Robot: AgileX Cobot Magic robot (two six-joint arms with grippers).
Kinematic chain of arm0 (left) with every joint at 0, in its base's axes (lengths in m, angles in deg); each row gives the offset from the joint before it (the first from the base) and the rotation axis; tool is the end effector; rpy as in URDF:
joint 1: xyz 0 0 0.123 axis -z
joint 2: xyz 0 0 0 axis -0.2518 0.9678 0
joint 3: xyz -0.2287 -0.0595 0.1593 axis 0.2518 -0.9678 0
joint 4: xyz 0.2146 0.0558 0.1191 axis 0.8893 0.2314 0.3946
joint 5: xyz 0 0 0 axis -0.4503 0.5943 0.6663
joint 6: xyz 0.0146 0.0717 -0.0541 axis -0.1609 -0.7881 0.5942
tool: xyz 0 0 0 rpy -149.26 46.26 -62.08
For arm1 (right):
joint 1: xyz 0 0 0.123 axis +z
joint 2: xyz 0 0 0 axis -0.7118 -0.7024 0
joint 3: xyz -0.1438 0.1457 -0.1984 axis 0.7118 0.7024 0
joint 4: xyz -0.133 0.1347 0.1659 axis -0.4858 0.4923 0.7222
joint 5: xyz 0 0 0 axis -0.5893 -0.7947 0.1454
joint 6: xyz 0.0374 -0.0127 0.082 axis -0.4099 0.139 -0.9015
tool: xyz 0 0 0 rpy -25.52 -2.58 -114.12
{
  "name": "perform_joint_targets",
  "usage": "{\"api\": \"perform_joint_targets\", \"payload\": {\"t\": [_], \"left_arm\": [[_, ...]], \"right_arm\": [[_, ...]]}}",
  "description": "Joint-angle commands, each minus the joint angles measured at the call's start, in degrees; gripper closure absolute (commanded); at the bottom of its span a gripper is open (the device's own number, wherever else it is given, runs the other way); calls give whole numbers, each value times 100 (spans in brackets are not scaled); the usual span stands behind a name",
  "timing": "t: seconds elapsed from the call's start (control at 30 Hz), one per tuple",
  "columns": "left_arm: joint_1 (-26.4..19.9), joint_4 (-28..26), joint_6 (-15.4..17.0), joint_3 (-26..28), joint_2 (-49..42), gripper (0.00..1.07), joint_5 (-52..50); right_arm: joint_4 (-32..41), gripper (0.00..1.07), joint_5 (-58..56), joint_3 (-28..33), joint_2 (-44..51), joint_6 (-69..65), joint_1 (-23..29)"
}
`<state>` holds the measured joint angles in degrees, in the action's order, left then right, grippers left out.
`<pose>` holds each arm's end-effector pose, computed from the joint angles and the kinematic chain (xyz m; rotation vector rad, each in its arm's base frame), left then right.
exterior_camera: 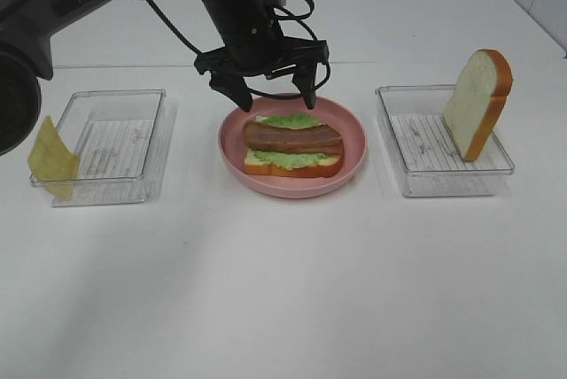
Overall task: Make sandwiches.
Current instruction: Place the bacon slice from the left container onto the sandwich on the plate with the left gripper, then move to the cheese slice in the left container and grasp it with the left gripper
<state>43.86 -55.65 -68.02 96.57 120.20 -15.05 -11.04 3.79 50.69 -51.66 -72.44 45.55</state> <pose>0.4629 -0.2752 0.1828 0.3381 2.8314 -0.3963 -0.0031 0.0015 0.2613 -0.0768 2.1321 -0.0152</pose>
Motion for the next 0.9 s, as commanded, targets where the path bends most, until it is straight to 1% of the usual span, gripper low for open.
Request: {"api": "perform_joint_targets", "payload": {"t": [0.03, 0.13, 0.17, 0.2, 0.27, 0.3, 0.37, 0.4, 0.43, 0.47, 0.5, 0.53, 0.57, 0.6, 0.63, 0.67, 0.7, 0.73, 0.77, 0.8, 0.83, 0.87, 0.9], "left_arm": [[11, 235, 52, 115, -189, 4, 556], [11, 264, 52, 132, -395, 4, 556], [-29, 264, -23, 109, -544, 4, 556], [-29, 264, -23, 109, -544, 4, 556], [-109, 309, -189, 74, -773, 4, 556], [-109, 309, -189, 74, -773, 4, 556], [-218, 338, -286, -223, -1157, 4, 556], [-218, 338, -286, -223, -1157, 4, 556], [-332, 401, -384, -602, -1507, 4, 556], [-332, 401, -384, -602, -1507, 4, 556], [-470, 573, -453, -1112, -1914, 4, 556], [-470, 573, -453, -1112, -1914, 4, 556], [-659, 802, -441, -1788, -2384, 4, 556], [-773, 877, -430, -2143, -2607, 4, 556], [-773, 877, -430, -2143, -2607, 4, 556], [-1031, 917, -435, -2727, -2951, 4, 556], [-1146, 945, -447, -3014, -3111, 4, 556], [-1146, 945, -447, -3014, -3111, 4, 556], [-1438, 917, -447, -3495, -3352, 4, 556], [-1438, 917, -447, -3495, -3352, 4, 556], [-1662, 917, -453, -3822, -3478, 4, 556], [-1776, 917, -470, -3936, -3512, 4, 556], [-1776, 917, -470, -3936, -3512, 4, 556]], "right_arm": [[11, 13, 46, 17, 160, 40, -11], [11, 13, 46, 17, 160, 40, -11], [11, 13, 46, 17, 160, 40, -11], [11, 13, 46, 17, 160, 40, -11], [11, 13, 46, 17, 160, 40, -11], [11, 13, 46, 17, 160, 40, -11], [11, 13, 46, 17, 160, 40, -11], [11, 13, 46, 17, 160, 40, -11], [11, 13, 46, 17, 160, 40, -11], [11, 13, 46, 17, 160, 40, -11], [11, 13, 46, 17, 160, 40, -11], [11, 13, 46, 17, 160, 40, -11], [11, 13, 46, 17, 160, 40, -11], [11, 13, 46, 17, 160, 40, -11], [11, 13, 46, 17, 160, 40, -11], [11, 13, 46, 17, 160, 40, -11], [11, 13, 46, 17, 160, 40, -11], [11, 13, 46, 17, 160, 40, -11], [11, 13, 46, 17, 160, 40, -11], [11, 13, 46, 17, 160, 40, -11], [11, 13, 46, 17, 160, 40, -11], [11, 13, 46, 17, 160, 40, -11], [11, 13, 46, 17, 160, 40, -11]]}}
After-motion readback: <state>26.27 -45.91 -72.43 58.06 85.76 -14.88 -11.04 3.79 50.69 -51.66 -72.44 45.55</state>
